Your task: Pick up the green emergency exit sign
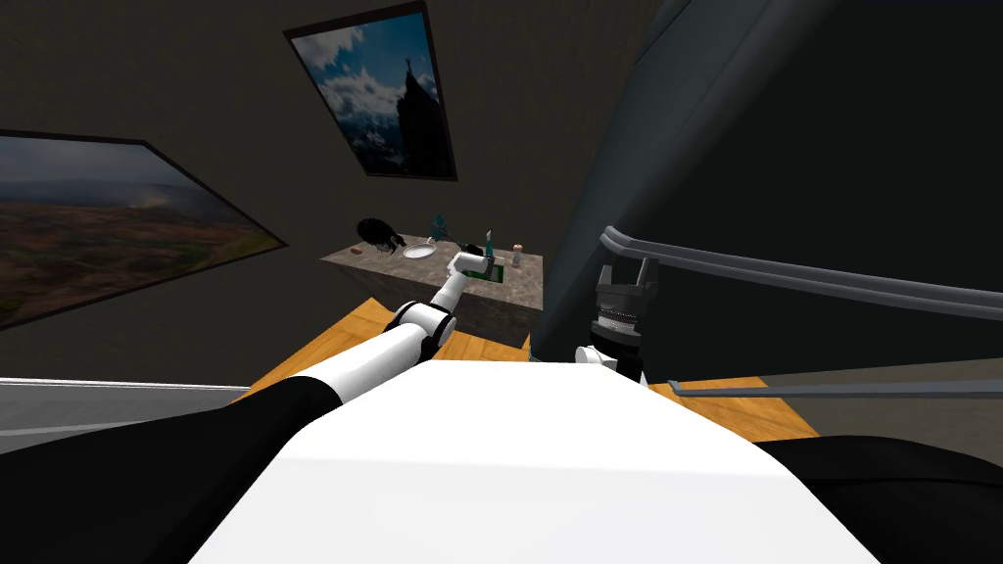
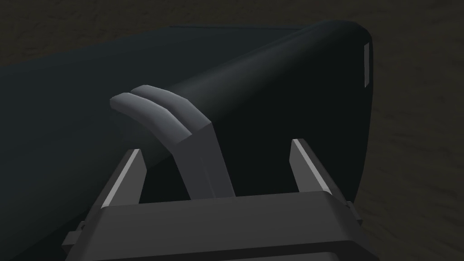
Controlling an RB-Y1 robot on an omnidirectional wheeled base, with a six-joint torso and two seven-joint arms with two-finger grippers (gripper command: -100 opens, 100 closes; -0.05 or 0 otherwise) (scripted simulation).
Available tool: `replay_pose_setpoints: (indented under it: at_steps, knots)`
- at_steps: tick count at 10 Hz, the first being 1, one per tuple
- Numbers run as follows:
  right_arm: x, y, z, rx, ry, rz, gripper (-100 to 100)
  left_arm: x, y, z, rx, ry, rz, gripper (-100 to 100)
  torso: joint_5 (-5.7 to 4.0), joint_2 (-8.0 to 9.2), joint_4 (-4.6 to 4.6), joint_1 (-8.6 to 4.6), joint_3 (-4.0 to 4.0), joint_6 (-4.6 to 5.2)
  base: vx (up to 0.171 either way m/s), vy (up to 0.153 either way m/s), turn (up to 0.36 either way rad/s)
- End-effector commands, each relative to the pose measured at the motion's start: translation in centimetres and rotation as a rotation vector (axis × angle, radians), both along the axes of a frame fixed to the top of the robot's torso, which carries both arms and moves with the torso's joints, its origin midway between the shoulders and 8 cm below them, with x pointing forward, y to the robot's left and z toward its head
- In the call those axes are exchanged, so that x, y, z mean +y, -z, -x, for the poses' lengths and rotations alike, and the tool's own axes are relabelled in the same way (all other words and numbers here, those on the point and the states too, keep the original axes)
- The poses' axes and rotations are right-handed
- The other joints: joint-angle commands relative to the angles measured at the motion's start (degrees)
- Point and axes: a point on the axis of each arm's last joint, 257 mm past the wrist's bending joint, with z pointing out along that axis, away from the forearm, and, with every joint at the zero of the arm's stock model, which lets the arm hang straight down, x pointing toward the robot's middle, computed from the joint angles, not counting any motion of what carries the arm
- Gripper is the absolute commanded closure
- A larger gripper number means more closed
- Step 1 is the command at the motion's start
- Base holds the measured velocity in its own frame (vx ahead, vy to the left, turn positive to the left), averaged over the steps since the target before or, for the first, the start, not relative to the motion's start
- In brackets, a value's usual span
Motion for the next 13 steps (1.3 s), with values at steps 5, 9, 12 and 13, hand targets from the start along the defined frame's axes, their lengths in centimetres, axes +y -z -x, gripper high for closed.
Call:
replay_pose_setpoints:
  at_steps: [5, 9, 12, 13]
  knots:
    - [0.0, 0.0, 0.0, 0.0, 0.0, 0.0, 0, 0.4, 0.9, 0.3, 0.132, -0.023, -0.05, -100, 0.01, -0.01, -0.01, 0.02, -0.01, 0.0, 0.014, 0.027, -0.016]
    - [0.0, 0.0, 0.0, 0.0, 0.0, 0.0, 0, 1.0, 0.8, 0.7, 0.221, -0.051, -0.084, -100, 0.01, -0.04, -0.01, 0.05, -0.03, -0.01, 0.025, 0.04, -0.011]
    - [0.0, 0.0, 0.0, 0.0, 0.0, 0.0, 0, 1.9, 1.6, 1.4, 0.288, -0.078, -0.105, -100, 0.01, -0.05, -0.01, 0.03, -0.03, -0.01, 0.026, 0.031, -0.005]
    - [0.0, 0.0, 0.0, 0.0, 0.0, 0.0, 0, 2.1, 1.7, 1.7, 0.31, -0.087, -0.112, -100, 0.01, -0.06, -0.02, 0.05, -0.04, -0.01, 0.038, 0.045, -0.006]
